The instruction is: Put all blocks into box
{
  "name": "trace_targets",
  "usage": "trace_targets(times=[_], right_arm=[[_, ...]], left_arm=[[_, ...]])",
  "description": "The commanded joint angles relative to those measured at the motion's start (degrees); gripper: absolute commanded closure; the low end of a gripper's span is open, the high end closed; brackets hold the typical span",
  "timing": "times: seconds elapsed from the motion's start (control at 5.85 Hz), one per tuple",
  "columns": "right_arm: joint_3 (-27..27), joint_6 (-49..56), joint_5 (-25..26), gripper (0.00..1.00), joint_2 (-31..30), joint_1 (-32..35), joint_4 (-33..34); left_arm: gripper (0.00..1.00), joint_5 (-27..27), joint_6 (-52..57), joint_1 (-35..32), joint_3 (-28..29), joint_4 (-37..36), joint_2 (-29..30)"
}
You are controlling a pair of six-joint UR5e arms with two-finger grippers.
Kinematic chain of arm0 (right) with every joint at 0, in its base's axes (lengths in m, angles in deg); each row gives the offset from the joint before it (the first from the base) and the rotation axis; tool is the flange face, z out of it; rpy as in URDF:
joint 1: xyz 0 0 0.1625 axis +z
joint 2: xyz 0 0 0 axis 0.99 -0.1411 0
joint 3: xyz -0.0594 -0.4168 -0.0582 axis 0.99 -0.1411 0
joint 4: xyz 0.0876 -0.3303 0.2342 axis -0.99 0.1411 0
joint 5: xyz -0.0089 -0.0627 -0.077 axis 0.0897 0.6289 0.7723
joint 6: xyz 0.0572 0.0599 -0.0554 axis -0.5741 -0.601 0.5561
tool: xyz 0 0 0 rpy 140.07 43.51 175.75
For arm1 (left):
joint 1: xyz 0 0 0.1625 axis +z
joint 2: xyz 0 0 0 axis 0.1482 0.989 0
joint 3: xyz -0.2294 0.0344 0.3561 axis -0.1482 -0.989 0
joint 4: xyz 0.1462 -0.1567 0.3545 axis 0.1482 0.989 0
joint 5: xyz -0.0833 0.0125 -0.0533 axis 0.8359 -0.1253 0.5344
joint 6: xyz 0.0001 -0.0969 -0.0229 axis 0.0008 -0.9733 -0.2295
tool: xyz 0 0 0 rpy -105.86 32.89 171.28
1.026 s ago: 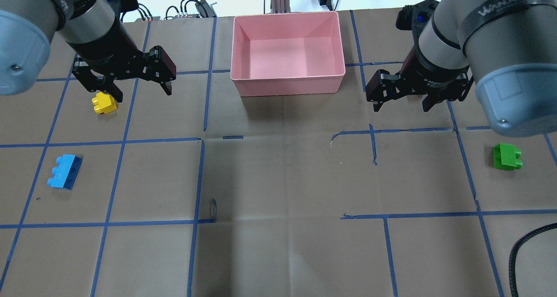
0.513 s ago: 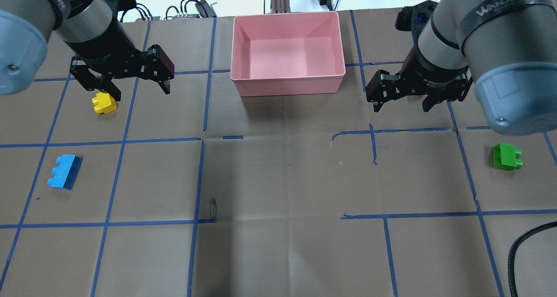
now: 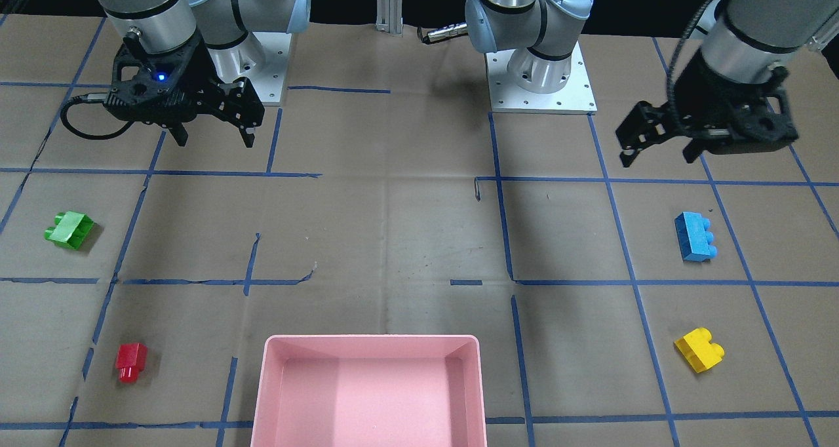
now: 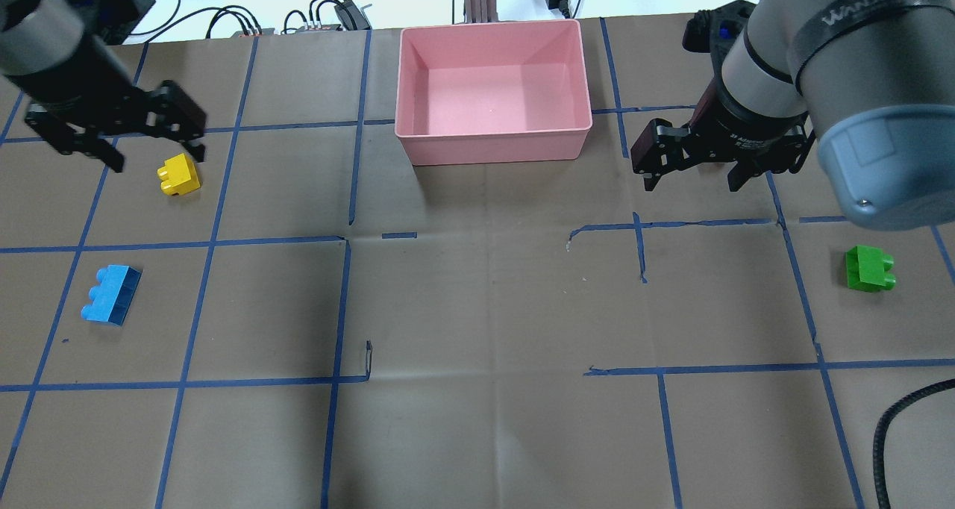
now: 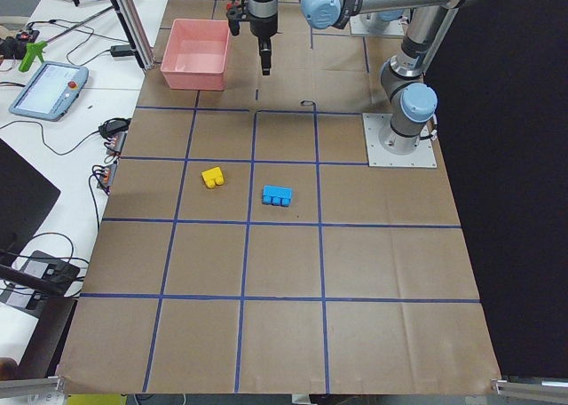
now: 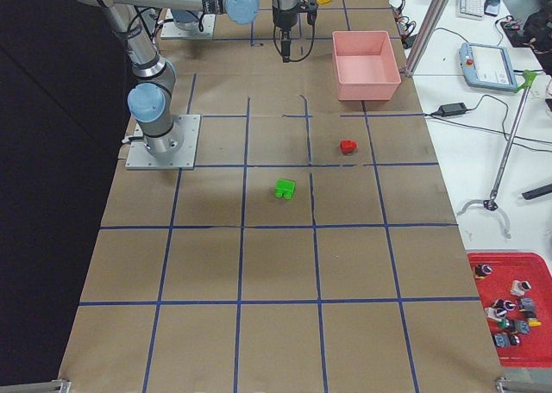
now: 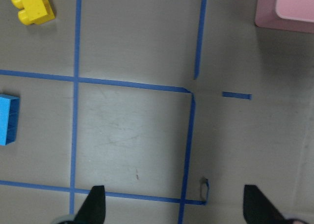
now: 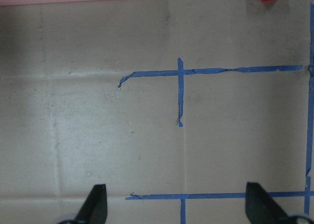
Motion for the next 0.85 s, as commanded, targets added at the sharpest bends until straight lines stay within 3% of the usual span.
trace_targets(times=[0.0, 0.34, 0.68], right_arm=[[-0.25, 3.38, -0.70, 0.00, -0.09, -3.76, 0.35], [0.18, 17.65, 0.34, 0.00, 0.00, -12.89, 0.26], [0.27, 25.62, 0.18, 0.00, 0.00, -19.59, 0.35]], left_arm=[[0.00, -0.15, 18.69, 14.70, -2.69, -0.79, 0.20], [0.00, -0.07, 34.78, 25.54, -6.12, -8.68, 3.25], [0.00, -0.24, 36.53, 26.64, -6.40, -11.77, 8.17]])
